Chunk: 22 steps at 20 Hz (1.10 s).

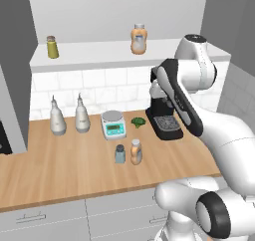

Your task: Put the shaker and condiment bottle from the counter next to their counterparts in the cabinet.

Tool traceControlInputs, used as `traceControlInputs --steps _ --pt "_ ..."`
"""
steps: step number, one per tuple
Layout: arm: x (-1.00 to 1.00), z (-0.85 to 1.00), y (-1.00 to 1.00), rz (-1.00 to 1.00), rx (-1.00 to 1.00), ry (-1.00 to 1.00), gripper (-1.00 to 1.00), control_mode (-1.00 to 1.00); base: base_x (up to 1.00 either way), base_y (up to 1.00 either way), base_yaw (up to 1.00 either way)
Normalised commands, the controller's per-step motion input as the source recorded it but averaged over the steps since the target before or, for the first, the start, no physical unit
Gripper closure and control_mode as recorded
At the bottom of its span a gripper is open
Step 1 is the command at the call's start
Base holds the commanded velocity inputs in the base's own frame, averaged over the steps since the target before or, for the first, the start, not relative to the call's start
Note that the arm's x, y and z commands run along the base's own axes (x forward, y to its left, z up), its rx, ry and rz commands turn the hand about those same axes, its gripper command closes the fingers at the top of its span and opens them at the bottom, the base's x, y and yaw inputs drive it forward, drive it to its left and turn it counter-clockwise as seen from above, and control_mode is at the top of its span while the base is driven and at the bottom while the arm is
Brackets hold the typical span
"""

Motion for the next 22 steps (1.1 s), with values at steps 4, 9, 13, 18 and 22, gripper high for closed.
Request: traceControlInputs --steps 4,9,13,18,22 --pt "-0.17 0.00 0.02 0.00 -0.02 -0.11 -1.00 -1.00 0.00 0.00 0.00" --pt "-0.29 -0.05 0.40 -0.18 -0.17 -0.32 -1.00 -1.00 0.00 0.00 0.00" --pt "0.00 -0.04 0.49 -0.21 -0.06 -0.05 -1.00 -1.00 0.00 0.00 0.00" --pt "0.00 -0.31 0.27 -0.08 -0.21 -0.01 -1.00 -1.00 0.00 0.00 0.00" --pt "0.00 -0.43 0.31 -0.15 -0.21 -0.08 -1.00 -1.00 0.00 0.00 0.00"
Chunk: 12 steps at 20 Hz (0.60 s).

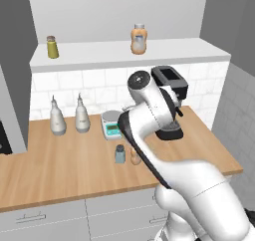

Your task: Put the shaker and condiment bottle from the counter next to their counterparts in the cabinet.

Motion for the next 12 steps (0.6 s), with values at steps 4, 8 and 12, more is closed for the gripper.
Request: traceControlInputs --steps 4,8,12 --pt "0.00 -0.43 0.33 -0.16 -0.20 -0.02 -1.00 -1.00 0.00 0.00 0.00" --pt "0.00 -0.27 0.41 -0.16 -0.18 -0.09 -1.00 -1.00 0.00 0.00 0.00" --pt "0.07 -0.23 0.30 -0.11 -0.10 -0.06 -1.00 -1.00 0.00 0.00 0.00"
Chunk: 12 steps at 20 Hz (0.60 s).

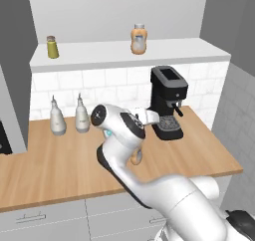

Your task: Put the shaker and condiment bottle from the counter next to their counterparts in the cabinet.

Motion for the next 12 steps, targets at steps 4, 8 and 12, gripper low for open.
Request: traceControlInputs --steps 4,8,12 --pt "0.10 -0.55 0.17 -0.05 -0.01 -0.15 -1.00 -1.00 0.00 0.00 0.00" --pt "0.01 -0.55 0.38 -0.01 0.00 -0.34 -1.00 -1.00 0.00 0.00 0.00" --pt "0.00 -0.26 0.38 -0.01 -0.04 -0.21 -1.00 -1.00 0.00 0.00 0.00"
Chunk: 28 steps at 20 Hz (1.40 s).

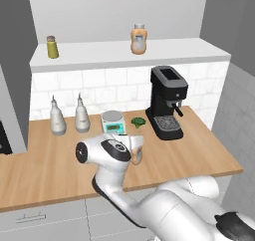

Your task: Put the shaker and condiment bottle from the counter next to their counterparts in the cabinet.

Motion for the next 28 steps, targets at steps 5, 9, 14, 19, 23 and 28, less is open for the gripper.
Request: traceControlInputs --steps 5,9,14,19,23,28 --pt "0.01 -0.30 0.19 -0.03 -0.03 -0.10 -1.00 -1.00 0.00 0.00 0.00" --pt "0.02 -0.43 0.46 -0.17 0.00 -0.24 -1.00 -1.00 0.00 0.00 0.00" --pt "0.13 -0.27 0.40 -0.20 0.00 -0.23 -1.00 -1.00 0.00 0.00 0.00" --pt "0.18 -0.05 0.15 -0.21 0.00 -0.07 -1.00 -1.00 0.00 0.00 0.00" --pt "0.38 -0.09 0.10 -0.15 0.00 0.06 -1.00 -1.00 0.00 0.00 0.00" --pt "0.10 -0.51 0.00 -0.06 0.02 -0.02 -1.00 -1.00 0.00 0.00 0.00"
